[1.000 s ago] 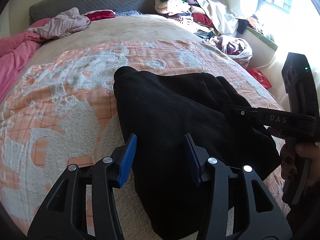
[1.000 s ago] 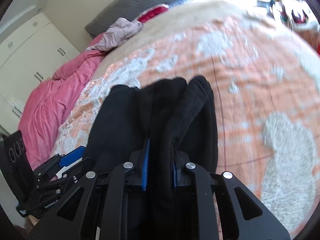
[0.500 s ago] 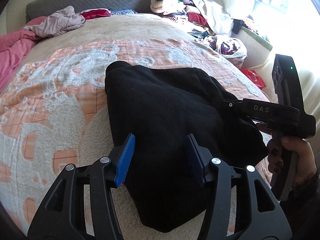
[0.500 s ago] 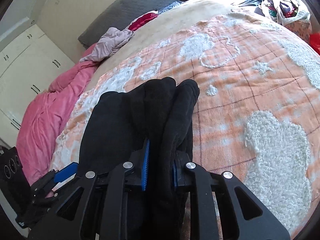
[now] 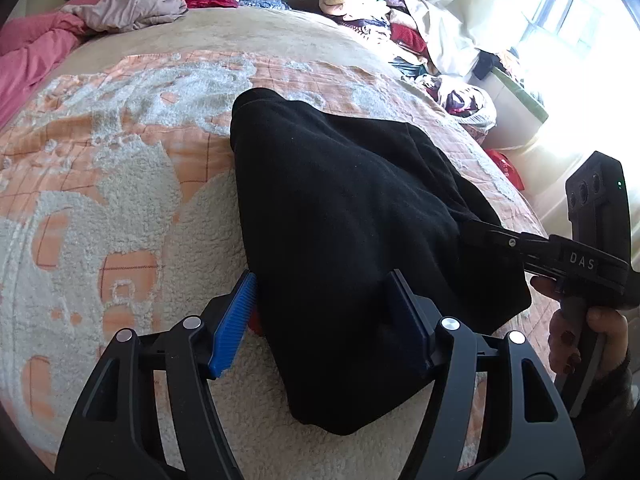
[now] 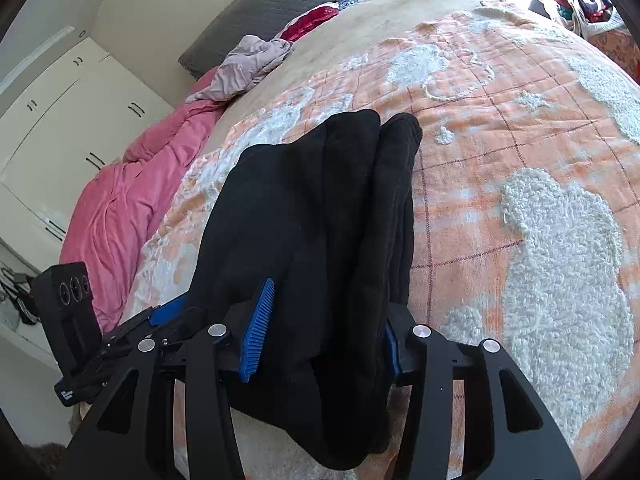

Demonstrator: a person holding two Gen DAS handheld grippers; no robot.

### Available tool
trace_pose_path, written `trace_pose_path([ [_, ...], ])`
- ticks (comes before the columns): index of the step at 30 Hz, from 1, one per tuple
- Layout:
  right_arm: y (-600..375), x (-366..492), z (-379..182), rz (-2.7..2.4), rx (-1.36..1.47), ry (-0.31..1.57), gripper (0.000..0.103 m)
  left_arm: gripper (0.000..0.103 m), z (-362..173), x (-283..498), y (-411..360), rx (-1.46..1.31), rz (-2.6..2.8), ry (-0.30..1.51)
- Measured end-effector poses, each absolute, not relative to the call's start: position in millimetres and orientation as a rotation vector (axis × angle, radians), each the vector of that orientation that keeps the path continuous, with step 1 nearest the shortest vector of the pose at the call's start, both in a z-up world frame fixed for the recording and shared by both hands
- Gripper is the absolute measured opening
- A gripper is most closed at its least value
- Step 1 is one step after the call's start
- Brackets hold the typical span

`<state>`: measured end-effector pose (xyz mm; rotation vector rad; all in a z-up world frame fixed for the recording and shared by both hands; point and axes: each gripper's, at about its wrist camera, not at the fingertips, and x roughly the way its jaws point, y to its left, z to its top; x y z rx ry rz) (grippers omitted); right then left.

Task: Fold small clothes
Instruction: 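Hold the folded edge with the right tool while the left tool presses the fold flat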

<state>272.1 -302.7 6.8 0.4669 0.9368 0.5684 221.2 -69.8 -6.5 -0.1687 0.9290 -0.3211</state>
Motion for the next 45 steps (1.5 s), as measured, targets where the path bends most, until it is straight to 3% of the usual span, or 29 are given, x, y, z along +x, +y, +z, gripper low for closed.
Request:
trace_pose_path([
  [1, -300.2, 270.0, 8.2, 0.570, 0.455, 0.935, 0.044, 0.058, -7.4, 220.3, -68.8, -0.177, -0.327, 0.934],
  [3, -295.5, 268.1, 9.4, 0.566, 0.429, 0.927, 0.030, 0.051, -8.6, 219.7, -65.5, -0.203, -0.341, 0.943],
  [6, -291.3, 266.7, 12.2, 0.578, 0.432, 0.908, 0.024, 0.043, -8.6, 220.6, -60.0, -0.211, -0.350, 0.952],
  [11, -290.9, 260.5, 25.7, 0.683, 0.514, 0.835, 0.022, 0.041, -4.0, 217.3, -51.7, -0.209, -0.349, 0.961],
  [19, -291.0, 261.3, 7.4, 0.516, 0.412, 0.922, 0.022, 0.041, -3.5, 208.1, -62.9, -0.140, -0.342, 0.952],
  [26, -298.3, 253.4, 8.4, 0.495, 0.423, 0.896, 0.034, 0.041, -3.4, 206.9, -62.5, -0.132, -0.331, 0.954],
  [30, -302.6, 246.3, 8.7, 0.497, 0.426, 0.901, 0.050, 0.041, -2.9, 205.4, -63.5, -0.126, -0.326, 0.952],
  [36, -308.7, 230.9, 11.6, 0.462, 0.410, 0.882, 0.050, 0.041, -1.3, 201.0, -65.7, -0.121, -0.320, 0.945],
  [37, -309.5, 228.4, 11.3, 0.459, 0.402, 0.882, 0.049, 0.041, -1.2, 200.4, -66.2, -0.120, -0.319, 0.944],
  [38, -309.7, 225.8, 11.4, 0.461, 0.392, 0.879, 0.041, 0.041, -1.1, 199.4, -66.7, -0.118, -0.318, 0.943],
  [39, -310.0, 222.6, 12.1, 0.467, 0.385, 0.872, 0.023, 0.041, -1.1, 198.0, -67.5, -0.114, -0.318, 0.941],
  [40, -310.3, 219.7, 13.2, 0.482, 0.384, 0.865, 0.019, 0.041, -0.8, 197.0, -68.2, -0.113, -0.319, 0.940],
  [45, -308.1, 213.3, 8.4, 0.423, 0.337, 0.872, 0.017, 0.041, -1.0, 192.1, -69.8, -0.107, -0.320, 0.935],
])
